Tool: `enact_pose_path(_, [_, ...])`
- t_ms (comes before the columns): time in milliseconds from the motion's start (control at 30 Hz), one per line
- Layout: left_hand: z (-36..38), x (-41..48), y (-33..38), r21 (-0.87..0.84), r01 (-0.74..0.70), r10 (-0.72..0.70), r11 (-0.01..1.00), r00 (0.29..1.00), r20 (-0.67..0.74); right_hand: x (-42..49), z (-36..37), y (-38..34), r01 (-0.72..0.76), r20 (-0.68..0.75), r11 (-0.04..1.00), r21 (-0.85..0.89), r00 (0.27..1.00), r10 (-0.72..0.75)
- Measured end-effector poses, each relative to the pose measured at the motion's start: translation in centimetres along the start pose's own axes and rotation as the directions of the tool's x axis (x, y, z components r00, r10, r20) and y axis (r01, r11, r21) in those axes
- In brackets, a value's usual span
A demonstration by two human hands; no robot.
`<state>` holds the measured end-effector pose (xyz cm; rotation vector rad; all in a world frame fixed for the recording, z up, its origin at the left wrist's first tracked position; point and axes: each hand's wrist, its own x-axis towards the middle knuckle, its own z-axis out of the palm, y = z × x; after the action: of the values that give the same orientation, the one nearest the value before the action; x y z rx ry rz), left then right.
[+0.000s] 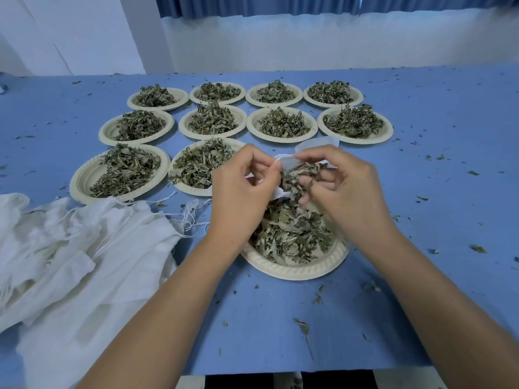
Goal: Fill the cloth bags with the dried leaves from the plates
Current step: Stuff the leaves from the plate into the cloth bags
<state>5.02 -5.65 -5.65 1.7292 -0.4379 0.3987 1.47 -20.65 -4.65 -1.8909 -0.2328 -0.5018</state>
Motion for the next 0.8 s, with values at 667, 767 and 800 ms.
enact_pose_path(667, [0.1,0.0,-0.1,-0.065,0.032,-0.027,0.997,0.996,0.087,0.6,0.3,0.1,0.156,0.031,0.917,-0.367,0.987,-0.155])
enact_pose_path(767, [0.0,0.0,-0.2,-0.081,0.054,-0.052,0.995,0.998,0.034,0.4,-0.9,-0.2,0.199,-0.009,0.968,-0.150,0.979,-0.203])
enact_pose_path(800, [0.0,0.0,-0.2,-0.092,0.058,-0.055,0.994,0.998,0.036,0.2,-1.0,-0.3,0.247,-0.001,0.956,-0.156,0.968,-0.250])
